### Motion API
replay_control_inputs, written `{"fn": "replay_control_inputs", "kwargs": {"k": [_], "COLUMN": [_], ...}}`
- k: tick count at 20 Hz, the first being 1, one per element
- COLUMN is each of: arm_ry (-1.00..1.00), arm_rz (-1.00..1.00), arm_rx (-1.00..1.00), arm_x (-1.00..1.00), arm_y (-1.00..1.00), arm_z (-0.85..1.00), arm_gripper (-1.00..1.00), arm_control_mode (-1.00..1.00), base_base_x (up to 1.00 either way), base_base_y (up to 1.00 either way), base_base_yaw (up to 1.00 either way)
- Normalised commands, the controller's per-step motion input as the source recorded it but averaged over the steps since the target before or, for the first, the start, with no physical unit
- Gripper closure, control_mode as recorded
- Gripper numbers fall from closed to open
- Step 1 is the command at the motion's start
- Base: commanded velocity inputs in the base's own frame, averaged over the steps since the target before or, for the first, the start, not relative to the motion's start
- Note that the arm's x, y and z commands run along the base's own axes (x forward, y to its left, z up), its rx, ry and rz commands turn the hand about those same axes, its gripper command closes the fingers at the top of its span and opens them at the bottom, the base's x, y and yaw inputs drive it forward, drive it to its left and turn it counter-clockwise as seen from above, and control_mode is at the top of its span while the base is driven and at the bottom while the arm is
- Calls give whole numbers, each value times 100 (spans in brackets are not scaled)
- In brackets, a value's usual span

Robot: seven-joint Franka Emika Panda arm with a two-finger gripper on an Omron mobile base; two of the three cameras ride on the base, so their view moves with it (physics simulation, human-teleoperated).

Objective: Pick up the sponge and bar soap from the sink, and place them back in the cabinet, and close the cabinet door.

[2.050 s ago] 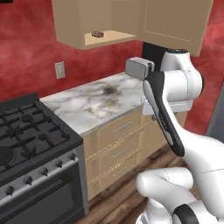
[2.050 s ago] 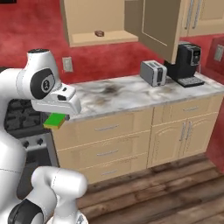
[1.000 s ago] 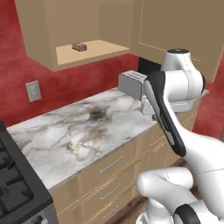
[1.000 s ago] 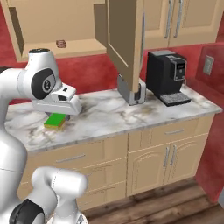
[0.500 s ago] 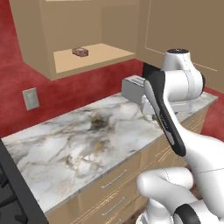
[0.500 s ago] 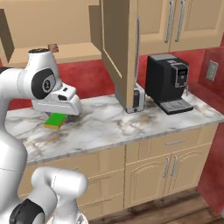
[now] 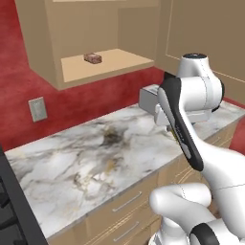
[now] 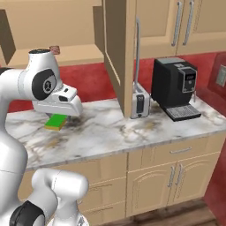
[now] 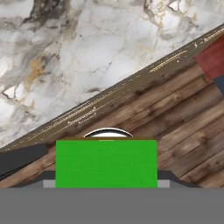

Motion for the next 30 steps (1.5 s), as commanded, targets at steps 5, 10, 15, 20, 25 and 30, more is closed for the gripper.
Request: {"fn": "replay_control_inputs", "kwargs": {"k": [5,10,15,20,25,30], "arm_ry": [0,0,0,0,0,0], "arm_rz": [0,0,0,0,0,0], "arm_rx": [0,0,0,0,0,0], "arm_x": [0,0,0,0,0,0], "arm_y": [0,0,0,0,0,0], "arm_z": [0,0,0,0,0,0], "arm_gripper": [100,100,100,100,100,100], "arm_control_mode": [100,100,100,100,100,100], "base_base_x": [30,30,38,31,7,2], "base_base_y": [-14,-8,-1,0,0,0], "base_base_yaw": [17,16,13,11,8,4]}}
